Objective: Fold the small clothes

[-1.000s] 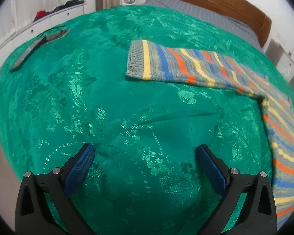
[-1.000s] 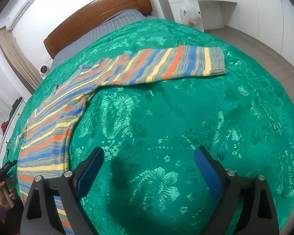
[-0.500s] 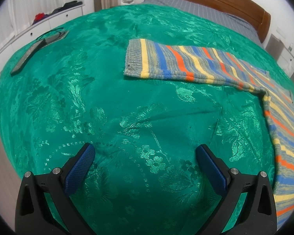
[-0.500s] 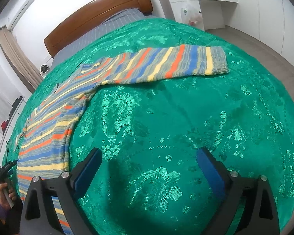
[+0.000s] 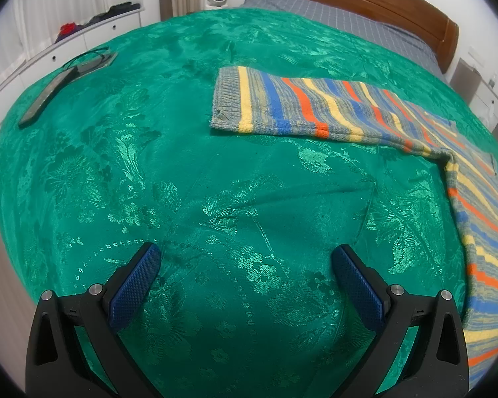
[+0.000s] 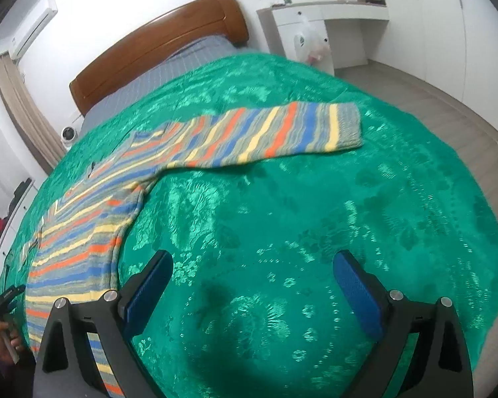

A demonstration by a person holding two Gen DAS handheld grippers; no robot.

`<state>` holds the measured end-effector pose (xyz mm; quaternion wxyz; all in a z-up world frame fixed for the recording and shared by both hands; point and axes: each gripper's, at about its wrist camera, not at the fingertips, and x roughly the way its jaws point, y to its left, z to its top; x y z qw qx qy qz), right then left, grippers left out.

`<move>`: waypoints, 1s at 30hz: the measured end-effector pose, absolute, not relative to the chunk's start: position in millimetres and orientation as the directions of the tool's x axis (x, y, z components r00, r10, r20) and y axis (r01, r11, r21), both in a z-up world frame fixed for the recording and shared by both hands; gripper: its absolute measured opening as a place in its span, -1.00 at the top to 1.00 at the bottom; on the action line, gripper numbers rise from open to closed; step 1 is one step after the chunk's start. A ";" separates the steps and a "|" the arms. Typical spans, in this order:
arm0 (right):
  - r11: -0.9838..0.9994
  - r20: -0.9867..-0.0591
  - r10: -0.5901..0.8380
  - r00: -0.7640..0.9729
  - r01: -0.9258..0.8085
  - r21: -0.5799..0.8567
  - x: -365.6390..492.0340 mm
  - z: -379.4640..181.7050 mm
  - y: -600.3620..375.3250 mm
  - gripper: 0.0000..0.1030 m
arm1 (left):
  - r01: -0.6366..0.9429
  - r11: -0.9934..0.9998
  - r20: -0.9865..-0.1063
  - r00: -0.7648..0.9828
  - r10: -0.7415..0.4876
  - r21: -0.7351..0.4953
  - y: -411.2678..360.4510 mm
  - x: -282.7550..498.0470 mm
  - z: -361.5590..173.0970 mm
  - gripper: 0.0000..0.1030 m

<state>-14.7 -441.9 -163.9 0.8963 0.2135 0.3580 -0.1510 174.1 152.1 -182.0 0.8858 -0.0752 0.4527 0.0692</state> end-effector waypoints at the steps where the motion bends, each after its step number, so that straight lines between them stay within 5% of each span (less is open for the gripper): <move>1: 0.860 -0.701 -0.125 0.702 0.430 0.276 -16.5 -162.7 -442.9 -0.87 | -0.191 0.979 -0.812 0.581 0.055 -0.070 152.2 174.1 -182.0 -0.99; 30: 0.852 -0.693 -0.146 0.706 0.446 0.274 -19.4 -159.9 -446.0 -0.87 | -0.191 0.979 -0.812 0.581 0.057 -0.068 152.7 175.5 -181.7 -0.99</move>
